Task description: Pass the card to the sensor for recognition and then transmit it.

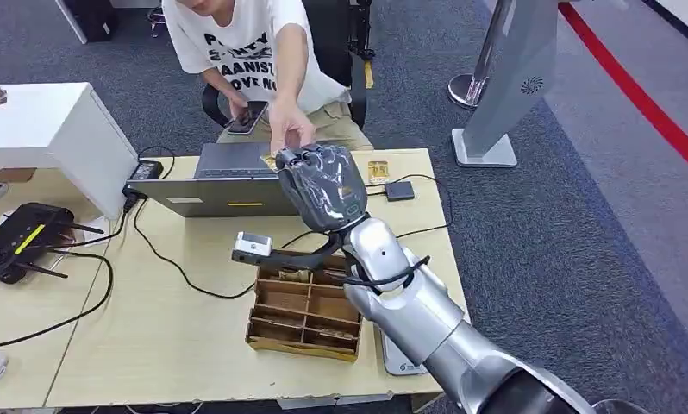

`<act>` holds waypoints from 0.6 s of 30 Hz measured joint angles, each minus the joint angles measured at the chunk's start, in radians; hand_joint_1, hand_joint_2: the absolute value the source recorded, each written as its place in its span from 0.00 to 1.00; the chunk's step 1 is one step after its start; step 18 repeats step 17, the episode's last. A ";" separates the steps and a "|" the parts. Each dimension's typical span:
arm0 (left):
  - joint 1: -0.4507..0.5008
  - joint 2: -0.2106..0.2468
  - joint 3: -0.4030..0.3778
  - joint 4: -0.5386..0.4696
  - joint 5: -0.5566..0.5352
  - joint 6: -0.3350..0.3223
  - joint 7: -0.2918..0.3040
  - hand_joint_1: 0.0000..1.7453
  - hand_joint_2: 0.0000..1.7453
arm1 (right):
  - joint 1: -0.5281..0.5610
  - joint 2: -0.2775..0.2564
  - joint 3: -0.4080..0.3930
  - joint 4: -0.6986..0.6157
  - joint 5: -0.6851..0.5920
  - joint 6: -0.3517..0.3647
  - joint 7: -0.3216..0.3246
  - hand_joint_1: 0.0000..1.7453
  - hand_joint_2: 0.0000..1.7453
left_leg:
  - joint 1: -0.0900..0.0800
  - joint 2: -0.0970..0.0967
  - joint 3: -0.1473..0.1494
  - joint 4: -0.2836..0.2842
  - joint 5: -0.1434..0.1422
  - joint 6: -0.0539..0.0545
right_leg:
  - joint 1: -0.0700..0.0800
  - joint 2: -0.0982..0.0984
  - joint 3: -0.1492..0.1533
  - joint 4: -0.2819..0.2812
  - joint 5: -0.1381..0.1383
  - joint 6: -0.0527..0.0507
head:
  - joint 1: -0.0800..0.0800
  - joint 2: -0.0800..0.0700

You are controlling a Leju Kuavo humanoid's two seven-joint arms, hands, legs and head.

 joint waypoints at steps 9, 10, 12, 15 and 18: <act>0.000 0.000 0.000 0.000 0.011 0.002 0.000 0.00 0.00 | -0.004 0.000 0.006 0.024 0.004 -0.002 0.011 0.00 1.00 | 0.000 0.000 0.000 0.000 0.000 0.000 | 0.000 0.000 0.000 0.000 0.000 0.000 | 0.000 0.000; 0.000 0.000 0.000 0.000 0.013 0.003 0.000 0.00 0.00 | -0.003 0.000 0.006 0.024 0.004 -0.006 0.011 0.00 1.00 | 0.000 0.000 0.000 0.000 0.000 0.000 | 0.000 0.000 0.000 0.000 0.000 0.000 | 0.000 0.000; 0.001 0.000 0.000 0.000 0.018 0.005 -0.001 0.00 0.00 | 0.003 0.000 0.006 0.021 0.003 -0.020 0.010 0.00 1.00 | 0.000 0.000 0.000 0.000 0.000 0.000 | 0.000 0.000 0.000 0.000 0.000 0.000 | 0.000 0.000; 0.002 0.000 0.000 0.000 0.029 0.011 -0.003 0.00 0.00 | 0.024 0.000 0.006 0.000 -0.011 -0.044 0.002 0.00 1.00 | 0.000 0.000 0.000 0.000 0.000 0.000 | 0.000 0.000 0.000 0.000 0.000 0.000 | 0.000 0.000; 0.004 0.000 0.000 0.000 0.038 0.019 -0.008 0.00 0.00 | 0.046 0.000 0.005 -0.025 -0.044 -0.072 -0.013 0.00 1.00 | 0.000 0.000 0.000 0.000 0.000 0.000 | 0.000 0.000 0.000 0.000 0.000 0.000 | 0.000 0.000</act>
